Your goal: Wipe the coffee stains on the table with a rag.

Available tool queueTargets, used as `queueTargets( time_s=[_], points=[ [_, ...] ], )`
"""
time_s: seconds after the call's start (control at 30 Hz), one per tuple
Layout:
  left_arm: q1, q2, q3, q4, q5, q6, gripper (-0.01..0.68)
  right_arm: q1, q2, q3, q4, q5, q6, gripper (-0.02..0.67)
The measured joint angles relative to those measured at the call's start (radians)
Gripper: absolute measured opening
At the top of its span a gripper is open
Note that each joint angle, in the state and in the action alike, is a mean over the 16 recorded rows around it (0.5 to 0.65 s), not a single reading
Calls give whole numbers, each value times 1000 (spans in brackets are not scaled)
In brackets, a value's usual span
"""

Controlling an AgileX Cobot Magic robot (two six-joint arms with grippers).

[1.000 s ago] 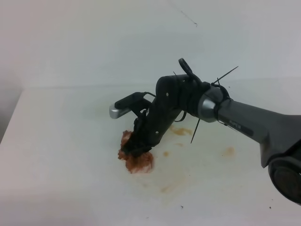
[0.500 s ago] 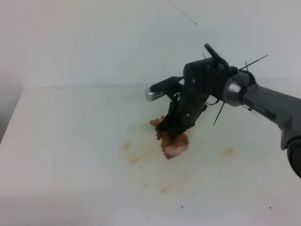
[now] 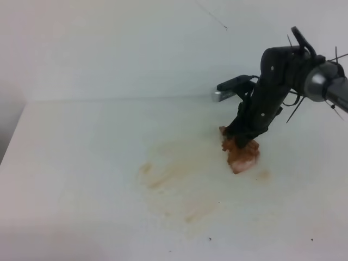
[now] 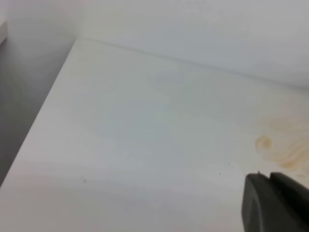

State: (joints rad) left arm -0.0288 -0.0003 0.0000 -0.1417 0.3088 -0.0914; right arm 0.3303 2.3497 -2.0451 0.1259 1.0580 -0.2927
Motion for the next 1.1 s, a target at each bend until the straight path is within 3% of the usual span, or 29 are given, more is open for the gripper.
queueTargets(
  time_s=[0.23, 0.57, 0.83, 0.97, 1.1],
  points=[
    [0, -2, 0, 0, 0, 0, -3, -64, -199, 182, 21, -57, -80, 6],
    [0, -4, 0, 0, 2, 0, -3, -232, -552, 676, 65, -289, -148, 1],
    [0, -11, 0, 0, 2, 0, -3, -323, -676, 983, 146, -483, -175, 6],
    [0, -17, 0, 0, 2, 0, -3, -339, -685, 1053, 177, -543, -175, 50],
    [0, -21, 0, 0, 2, 0, -3, -342, -684, 1080, 205, -571, -174, 160]
  ],
)
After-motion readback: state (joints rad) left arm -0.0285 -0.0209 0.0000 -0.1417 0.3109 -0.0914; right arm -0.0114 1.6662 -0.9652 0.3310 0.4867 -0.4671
